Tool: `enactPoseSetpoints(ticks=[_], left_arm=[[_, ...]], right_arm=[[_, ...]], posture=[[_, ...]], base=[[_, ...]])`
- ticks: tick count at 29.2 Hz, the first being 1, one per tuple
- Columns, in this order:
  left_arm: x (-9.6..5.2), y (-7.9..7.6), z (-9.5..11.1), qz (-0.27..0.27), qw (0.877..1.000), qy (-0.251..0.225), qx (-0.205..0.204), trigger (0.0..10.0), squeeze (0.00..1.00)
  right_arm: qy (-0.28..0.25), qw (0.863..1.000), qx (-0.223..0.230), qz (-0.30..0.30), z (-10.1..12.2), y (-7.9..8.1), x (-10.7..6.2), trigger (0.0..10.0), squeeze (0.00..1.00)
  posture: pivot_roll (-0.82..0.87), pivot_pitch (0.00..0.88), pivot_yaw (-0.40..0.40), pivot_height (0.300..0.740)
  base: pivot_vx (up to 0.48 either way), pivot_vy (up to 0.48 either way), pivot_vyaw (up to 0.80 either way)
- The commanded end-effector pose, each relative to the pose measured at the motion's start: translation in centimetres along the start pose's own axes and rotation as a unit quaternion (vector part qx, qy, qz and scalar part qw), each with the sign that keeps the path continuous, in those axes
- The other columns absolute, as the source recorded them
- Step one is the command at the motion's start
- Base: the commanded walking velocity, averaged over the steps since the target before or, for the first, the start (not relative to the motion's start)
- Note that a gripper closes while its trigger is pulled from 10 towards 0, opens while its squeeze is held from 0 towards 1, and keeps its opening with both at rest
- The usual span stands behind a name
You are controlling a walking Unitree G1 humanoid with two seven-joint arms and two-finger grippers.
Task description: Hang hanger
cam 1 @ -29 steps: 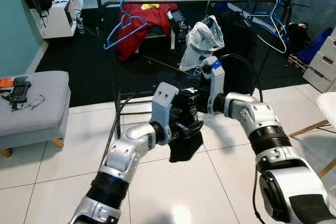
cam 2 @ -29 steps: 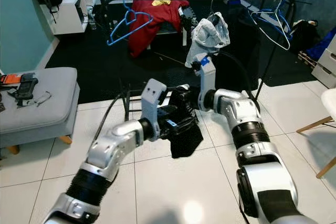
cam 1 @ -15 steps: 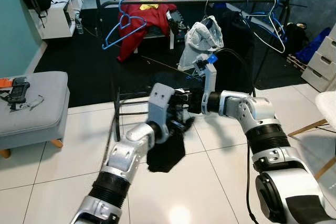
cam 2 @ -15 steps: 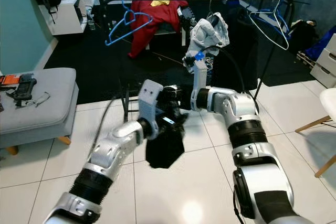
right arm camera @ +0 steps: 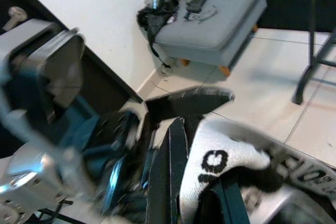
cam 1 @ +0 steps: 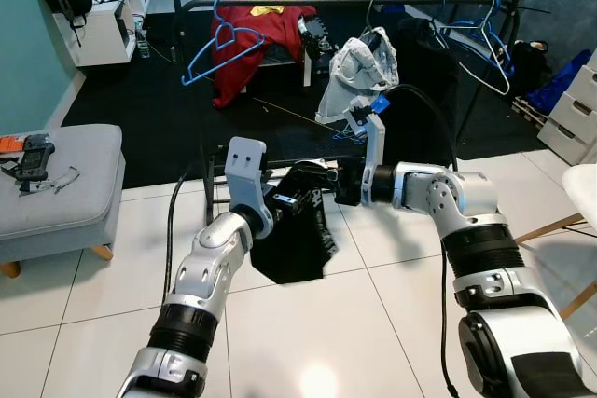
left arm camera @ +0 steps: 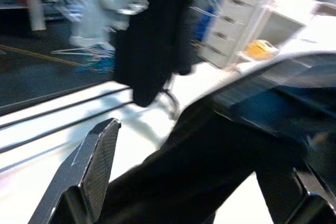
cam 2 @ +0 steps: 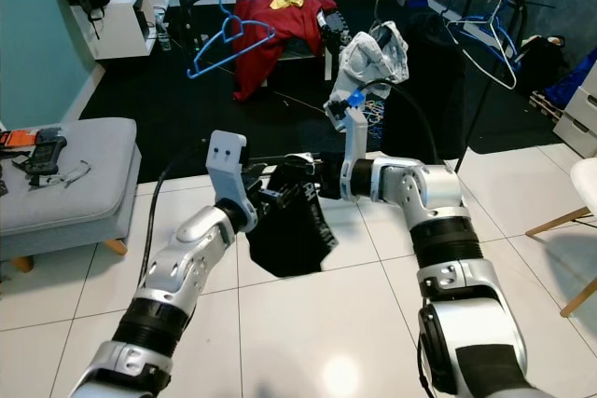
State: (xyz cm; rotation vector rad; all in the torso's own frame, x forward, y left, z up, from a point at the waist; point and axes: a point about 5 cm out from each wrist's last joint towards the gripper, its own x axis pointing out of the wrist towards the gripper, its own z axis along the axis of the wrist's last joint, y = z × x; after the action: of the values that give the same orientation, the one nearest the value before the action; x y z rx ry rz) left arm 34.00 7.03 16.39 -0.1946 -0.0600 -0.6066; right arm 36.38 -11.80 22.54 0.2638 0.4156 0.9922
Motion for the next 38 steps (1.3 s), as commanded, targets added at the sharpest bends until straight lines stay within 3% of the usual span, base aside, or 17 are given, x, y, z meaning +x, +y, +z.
enactPoseSetpoints(ticks=[1,8,22,23,38], left_arm=[[0.0,-0.7,0.0,-0.026,1.000,-0.008,-0.003,10.0,0.00],[-0.6,-2.6,-0.8,-0.120,0.993,-0.011,-0.017,10.0,0.00],[-0.1,-2.6,-1.7,-0.112,0.994,0.019,0.007,10.0,0.00],[0.0,-2.5,-1.9,-0.107,0.994,0.025,0.012,0.0,0.00],[0.1,-1.7,-1.6,-0.080,0.997,0.014,0.001,0.0,0.00]], right_arm=[[0.001,1.000,0.005,-0.003,-0.3,-0.1,-0.2,0.0,0.00],[0.002,1.000,0.007,-0.007,-0.2,-0.1,-0.4,0.0,0.00],[0.001,1.000,0.006,-0.006,0.0,0.0,-0.3,0.0,0.00],[0.000,1.000,0.005,-0.006,0.0,0.1,-0.3,0.0,0.00],[-0.001,1.000,0.005,-0.008,0.1,0.0,-0.4,0.0,0.00]], posture=[[-0.18,0.071,-0.052,0.740],[-0.17,0.072,-0.054,0.740],[-0.18,0.069,-0.055,0.740],[-0.18,0.070,-0.055,0.740],[-0.18,0.070,-0.056,0.740]], base=[[0.000,0.000,0.00],[0.000,0.000,0.00],[0.000,0.000,0.00],[0.000,0.000,0.00],[0.000,0.000,0.00]])
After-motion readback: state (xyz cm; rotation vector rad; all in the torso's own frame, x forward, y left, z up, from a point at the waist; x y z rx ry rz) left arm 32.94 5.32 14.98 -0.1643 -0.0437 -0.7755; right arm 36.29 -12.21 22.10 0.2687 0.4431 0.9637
